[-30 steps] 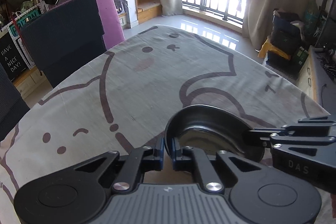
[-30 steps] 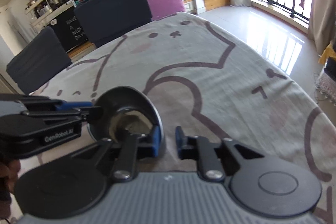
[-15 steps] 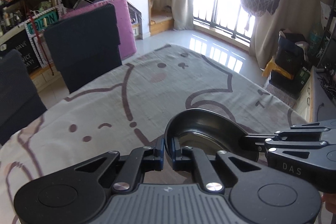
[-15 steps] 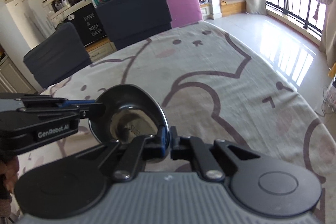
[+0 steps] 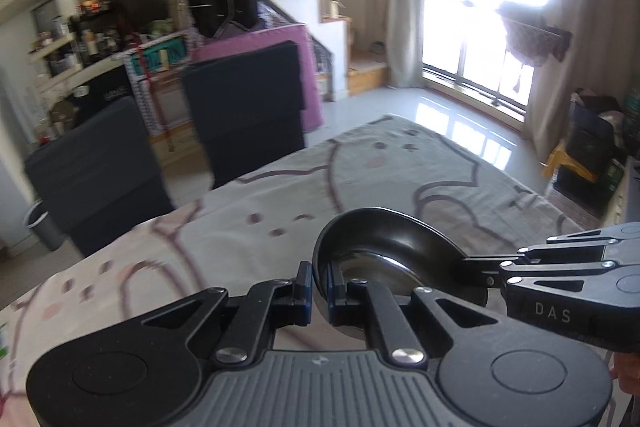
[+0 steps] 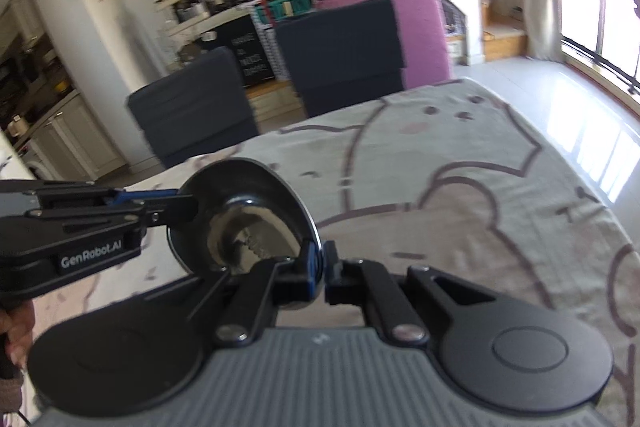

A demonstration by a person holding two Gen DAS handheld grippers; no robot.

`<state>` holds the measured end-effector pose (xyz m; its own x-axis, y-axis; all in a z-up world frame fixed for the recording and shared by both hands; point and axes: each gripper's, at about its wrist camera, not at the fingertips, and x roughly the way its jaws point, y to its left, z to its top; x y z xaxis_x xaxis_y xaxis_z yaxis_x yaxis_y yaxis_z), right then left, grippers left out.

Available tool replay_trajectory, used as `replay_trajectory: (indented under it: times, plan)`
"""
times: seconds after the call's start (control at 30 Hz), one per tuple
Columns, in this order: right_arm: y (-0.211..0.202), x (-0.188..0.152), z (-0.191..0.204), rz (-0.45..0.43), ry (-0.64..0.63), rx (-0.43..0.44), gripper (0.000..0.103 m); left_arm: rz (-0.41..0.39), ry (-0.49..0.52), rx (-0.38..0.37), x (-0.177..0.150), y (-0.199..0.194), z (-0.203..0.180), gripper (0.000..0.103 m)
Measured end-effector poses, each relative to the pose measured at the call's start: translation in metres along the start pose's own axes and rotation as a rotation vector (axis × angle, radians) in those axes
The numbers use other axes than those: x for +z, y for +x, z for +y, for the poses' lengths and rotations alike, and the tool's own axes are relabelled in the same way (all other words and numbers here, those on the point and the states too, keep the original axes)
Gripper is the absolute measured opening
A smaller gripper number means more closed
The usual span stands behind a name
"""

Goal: Organize plates and bowls
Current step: 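Lift the steel oval bowl and carry it toward the nested trays with both tools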

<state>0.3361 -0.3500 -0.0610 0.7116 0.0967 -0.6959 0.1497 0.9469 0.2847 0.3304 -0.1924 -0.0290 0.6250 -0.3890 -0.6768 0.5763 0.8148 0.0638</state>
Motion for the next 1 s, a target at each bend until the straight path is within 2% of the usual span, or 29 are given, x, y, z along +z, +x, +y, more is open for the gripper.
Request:
replay_trajectory:
  times: [0.33, 0.57, 0.73, 1.0]
  plan:
    - [-0.007, -0.022, 0.101, 0.022, -0.152, 0.151, 0.004, -0.003, -0.121, 0.157, -0.054, -0.078, 0.07, 0.009]
    - [-0.004, -0.042, 0.171, 0.052, -0.265, 0.249, 0.004, 0.004, -0.231, 0.243, -0.101, -0.119, 0.116, 0.008]
    - [0.007, -0.059, 0.214, 0.097, -0.343, 0.293, 0.004, 0.032, -0.31, 0.281, -0.139, -0.134, 0.145, 0.008]
    - [0.02, -0.094, 0.25, 0.197, -0.415, 0.346, 0.005, 0.109, -0.421, 0.305, -0.185, -0.138, 0.178, 0.007]
